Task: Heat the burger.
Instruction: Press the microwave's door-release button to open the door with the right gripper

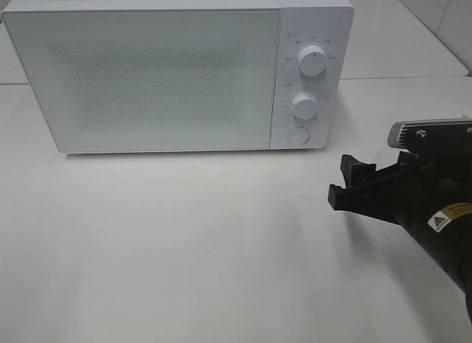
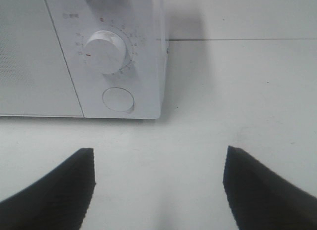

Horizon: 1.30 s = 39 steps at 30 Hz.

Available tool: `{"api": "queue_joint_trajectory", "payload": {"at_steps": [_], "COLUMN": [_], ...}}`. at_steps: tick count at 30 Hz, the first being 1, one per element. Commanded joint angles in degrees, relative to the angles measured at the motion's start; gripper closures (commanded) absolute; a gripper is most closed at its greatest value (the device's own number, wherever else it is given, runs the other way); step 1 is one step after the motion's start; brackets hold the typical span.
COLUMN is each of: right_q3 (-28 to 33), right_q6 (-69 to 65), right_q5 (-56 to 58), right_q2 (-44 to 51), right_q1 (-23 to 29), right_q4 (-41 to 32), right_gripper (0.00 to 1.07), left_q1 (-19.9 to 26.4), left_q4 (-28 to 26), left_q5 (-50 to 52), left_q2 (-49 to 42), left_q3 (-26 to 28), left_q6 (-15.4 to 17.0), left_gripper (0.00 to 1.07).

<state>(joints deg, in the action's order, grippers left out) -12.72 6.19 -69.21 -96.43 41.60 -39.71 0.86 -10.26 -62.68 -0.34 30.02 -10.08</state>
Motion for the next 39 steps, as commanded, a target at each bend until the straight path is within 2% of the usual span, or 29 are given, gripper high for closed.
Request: {"api": "queue_joint_trajectory", "payload": {"at_steps": [1,5,17,22,25,27,29,30,37,39], "right_q3": [-3.04,-4.93,-6.53,-6.53,-6.53,-6.53,-6.53,-6.53,-6.53,-6.53], "right_q6": [2.23,2.64,0.06,-17.3,-20.45,-33.92,-37.01,-44.75,-63.08,-70.24], "right_q5": [-7.45,-7.05,-2.69,-0.57,-0.46,-0.29,-0.17,0.06,1.83,3.38], "right_q2": [-1.43,-2.01,-2.01,-2.01,-2.01,-2.01,-2.01,-2.01,-2.01,-2.01], "right_q1": [3.5,5.67,5.96,5.96,5.96,5.96,5.96,5.96,5.96,5.96], "right_q4": [-3.44,-5.04,-4.98,-4.98,-4.98,-4.98,-4.98,-4.93,-4.53,-4.53], "right_gripper": [0.35,0.35,0.35,0.37,0.38,0.44,0.45,0.49,0.6,0.69], "left_q1": [-0.23,-0.23,-0.23,-0.23,-0.23,-0.23,-0.23,-0.23,-0.23,-0.23], "left_q4": [-0.06,-0.06,-0.06,-0.06,-0.06,-0.06,-0.06,-0.06,-0.06,-0.06], "left_q5": [0.86,0.86,0.86,0.86,0.86,0.86,0.86,0.86,0.86,0.86], "left_q2": [-0.92,-0.92,-0.92,-0.92,-0.92,-0.92,-0.92,-0.92,-0.92,-0.92], "left_q3": [-0.11,-0.11,-0.11,-0.11,-0.11,-0.11,-0.11,-0.11,-0.11,-0.11], "left_q6": [0.46,0.46,0.46,0.46,0.46,0.46,0.46,0.46,0.46,0.46], "left_gripper": [0.07,0.07,0.07,0.07,0.07,0.07,0.07,0.07,0.07,0.07]}}
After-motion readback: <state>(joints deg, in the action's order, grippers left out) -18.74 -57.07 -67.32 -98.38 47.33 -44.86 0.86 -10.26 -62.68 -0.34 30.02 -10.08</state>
